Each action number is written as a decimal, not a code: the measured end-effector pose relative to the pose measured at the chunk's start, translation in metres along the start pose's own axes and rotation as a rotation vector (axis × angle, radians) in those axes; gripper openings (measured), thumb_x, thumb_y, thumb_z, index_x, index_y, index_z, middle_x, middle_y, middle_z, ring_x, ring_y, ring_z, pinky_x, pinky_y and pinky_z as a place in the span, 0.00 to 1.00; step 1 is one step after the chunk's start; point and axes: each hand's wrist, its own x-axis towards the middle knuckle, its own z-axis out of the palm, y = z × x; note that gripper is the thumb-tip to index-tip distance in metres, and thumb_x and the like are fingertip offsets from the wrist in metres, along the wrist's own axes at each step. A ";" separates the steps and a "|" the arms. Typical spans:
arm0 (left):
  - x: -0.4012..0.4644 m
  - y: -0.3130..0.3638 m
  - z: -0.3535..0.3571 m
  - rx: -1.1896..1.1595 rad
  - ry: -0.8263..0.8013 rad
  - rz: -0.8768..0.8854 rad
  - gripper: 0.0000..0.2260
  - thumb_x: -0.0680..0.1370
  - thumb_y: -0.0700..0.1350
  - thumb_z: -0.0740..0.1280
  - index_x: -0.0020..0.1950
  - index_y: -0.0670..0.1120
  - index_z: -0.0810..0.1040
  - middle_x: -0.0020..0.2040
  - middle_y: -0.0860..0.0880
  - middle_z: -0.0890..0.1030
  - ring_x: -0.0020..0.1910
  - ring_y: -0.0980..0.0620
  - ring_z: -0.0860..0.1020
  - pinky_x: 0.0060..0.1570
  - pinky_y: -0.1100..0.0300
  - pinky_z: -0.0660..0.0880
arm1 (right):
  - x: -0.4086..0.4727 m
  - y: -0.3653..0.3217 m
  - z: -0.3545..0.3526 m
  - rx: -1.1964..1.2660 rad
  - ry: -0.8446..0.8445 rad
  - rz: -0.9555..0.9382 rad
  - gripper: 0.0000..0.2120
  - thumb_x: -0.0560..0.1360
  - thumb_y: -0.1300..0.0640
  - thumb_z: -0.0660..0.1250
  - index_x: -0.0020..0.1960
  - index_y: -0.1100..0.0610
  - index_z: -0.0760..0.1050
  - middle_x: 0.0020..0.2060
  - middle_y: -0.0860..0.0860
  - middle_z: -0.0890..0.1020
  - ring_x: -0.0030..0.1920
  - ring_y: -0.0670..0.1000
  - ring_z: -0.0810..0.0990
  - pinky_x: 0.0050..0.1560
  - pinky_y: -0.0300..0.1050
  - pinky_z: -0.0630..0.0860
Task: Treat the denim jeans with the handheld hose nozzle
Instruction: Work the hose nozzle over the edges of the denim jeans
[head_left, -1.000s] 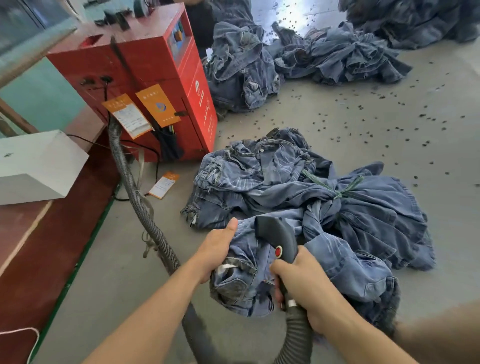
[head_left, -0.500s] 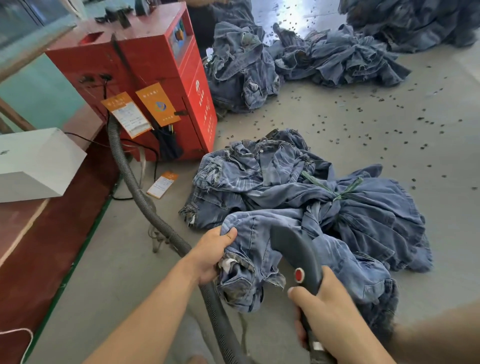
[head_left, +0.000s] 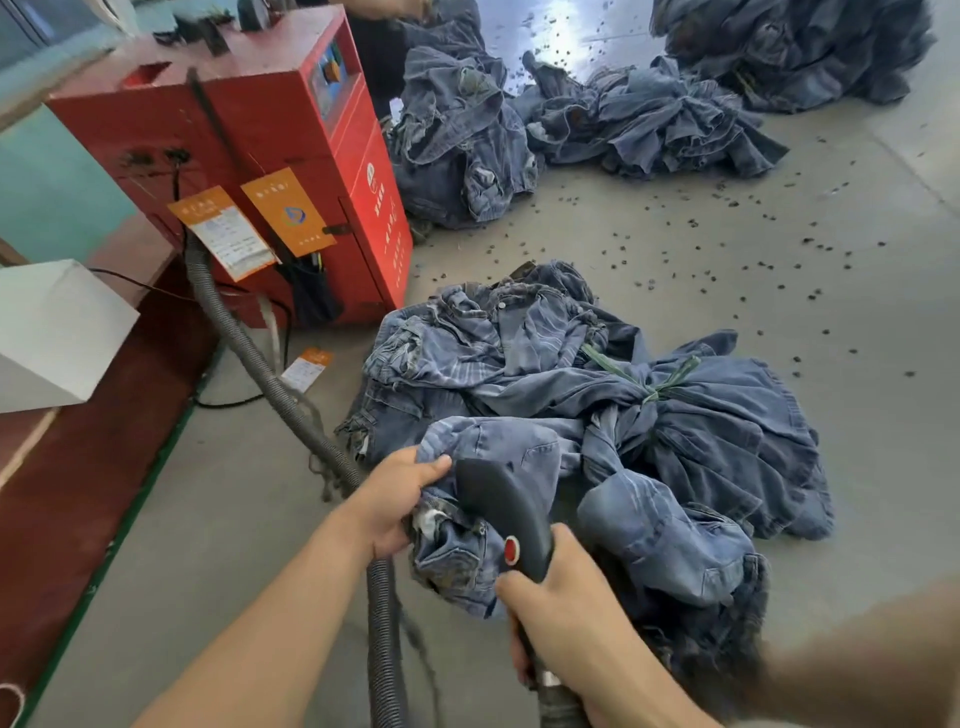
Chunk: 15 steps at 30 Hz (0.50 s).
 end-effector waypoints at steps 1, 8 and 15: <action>-0.001 0.000 -0.003 0.003 -0.021 -0.007 0.12 0.85 0.34 0.58 0.56 0.36 0.81 0.51 0.35 0.86 0.45 0.40 0.87 0.40 0.50 0.84 | 0.009 -0.003 0.004 0.036 -0.003 -0.005 0.11 0.71 0.53 0.67 0.50 0.53 0.69 0.37 0.60 0.79 0.32 0.58 0.78 0.36 0.53 0.77; 0.006 0.004 -0.048 0.012 0.012 -0.154 0.14 0.84 0.40 0.62 0.66 0.35 0.78 0.62 0.31 0.81 0.60 0.31 0.81 0.62 0.35 0.78 | 0.061 -0.022 -0.065 0.405 0.180 0.022 0.10 0.77 0.68 0.65 0.41 0.58 0.69 0.28 0.57 0.72 0.24 0.54 0.71 0.28 0.47 0.71; 0.035 0.019 -0.063 -0.160 0.166 -0.171 0.18 0.85 0.45 0.57 0.69 0.38 0.77 0.67 0.34 0.79 0.60 0.35 0.80 0.65 0.39 0.74 | 0.027 0.049 -0.064 0.370 0.064 0.199 0.10 0.77 0.67 0.67 0.50 0.59 0.66 0.28 0.59 0.73 0.23 0.55 0.72 0.25 0.46 0.71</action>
